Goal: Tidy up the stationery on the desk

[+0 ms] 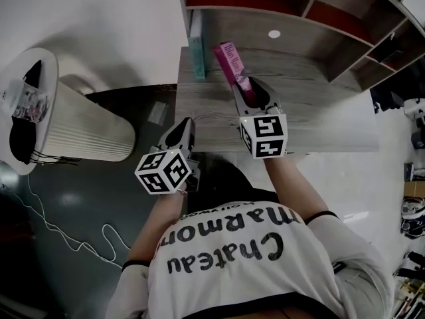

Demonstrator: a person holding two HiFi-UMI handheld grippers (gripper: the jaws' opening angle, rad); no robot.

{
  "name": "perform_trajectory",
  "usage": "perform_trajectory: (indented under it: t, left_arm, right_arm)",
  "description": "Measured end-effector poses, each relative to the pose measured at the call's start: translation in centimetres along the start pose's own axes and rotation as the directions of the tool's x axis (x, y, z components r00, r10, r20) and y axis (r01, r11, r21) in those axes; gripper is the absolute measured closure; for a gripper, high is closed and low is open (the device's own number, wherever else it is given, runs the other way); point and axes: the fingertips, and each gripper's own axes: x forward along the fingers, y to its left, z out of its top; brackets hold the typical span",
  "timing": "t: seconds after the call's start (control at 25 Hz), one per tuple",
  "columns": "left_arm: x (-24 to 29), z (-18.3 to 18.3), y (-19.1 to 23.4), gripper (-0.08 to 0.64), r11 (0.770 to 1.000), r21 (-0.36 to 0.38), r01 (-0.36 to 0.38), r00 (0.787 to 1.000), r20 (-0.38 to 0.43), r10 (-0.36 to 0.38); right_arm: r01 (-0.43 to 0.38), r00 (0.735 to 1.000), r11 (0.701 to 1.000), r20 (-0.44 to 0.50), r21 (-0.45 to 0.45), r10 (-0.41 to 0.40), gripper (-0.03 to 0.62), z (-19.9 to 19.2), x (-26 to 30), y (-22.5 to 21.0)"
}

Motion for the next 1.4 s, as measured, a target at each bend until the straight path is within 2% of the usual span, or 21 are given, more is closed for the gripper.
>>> perform_trajectory:
  t: [0.4, 0.72, 1.04, 1.4]
  left_arm:
    - [0.8, 0.0, 4.2, 0.545, 0.994, -0.027, -0.109, 0.994, -0.031, 0.108]
    - [2.4, -0.6, 5.9, 0.545, 0.988, -0.006, -0.157, 0.985, -0.077, 0.156]
    - [2.8, -2.1, 7.6, 0.545, 0.980, -0.019, -0.200, 0.972, -0.126, 0.196]
    - [2.5, -2.2, 8.2, 0.545, 0.978, -0.020, -0.209, 0.970, -0.127, 0.205]
  right_arm:
    - [0.009, 0.998, 0.998, 0.068, 0.063, -0.013, 0.436, 1.5, 6.2, -2.0]
    - [0.014, 0.987, 0.996, 0.159, 0.093, -0.029, 0.436, 0.9, 9.5, -2.2]
    - [0.029, 0.977, 0.989, 0.205, 0.142, -0.059, 0.436, 0.3, 12.1, -2.8]
    - [0.037, 0.973, 0.991, 0.222, 0.127, -0.064, 0.436, -0.4, 11.9, -2.1]
